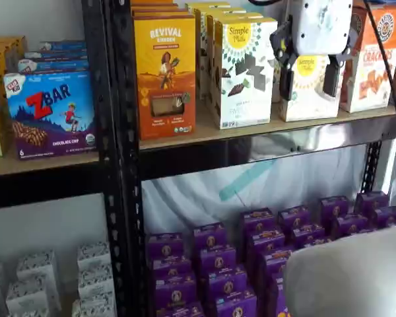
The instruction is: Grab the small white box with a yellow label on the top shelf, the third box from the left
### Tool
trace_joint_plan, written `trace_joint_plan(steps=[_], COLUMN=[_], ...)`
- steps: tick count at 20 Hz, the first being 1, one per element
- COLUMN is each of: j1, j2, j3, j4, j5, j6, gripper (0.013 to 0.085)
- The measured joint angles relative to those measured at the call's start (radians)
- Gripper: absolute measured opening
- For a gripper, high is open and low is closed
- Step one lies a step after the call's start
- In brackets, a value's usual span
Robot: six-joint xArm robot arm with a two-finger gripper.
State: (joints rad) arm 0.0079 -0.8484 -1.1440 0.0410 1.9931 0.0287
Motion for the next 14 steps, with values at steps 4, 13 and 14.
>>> trace_joint_plan(steps=[4, 13, 14], j1=[-0.066, -0.043, -0.051], j2=[0.003, 0.0, 0.001], j3=[-0.001, 0.009, 0.01], j4=[0.075, 0.026, 0.022], j5=[0.007, -0.033, -0.044], j6=[-0.033, -0.034, -0.043], gripper=[0.085, 0.085, 0.085])
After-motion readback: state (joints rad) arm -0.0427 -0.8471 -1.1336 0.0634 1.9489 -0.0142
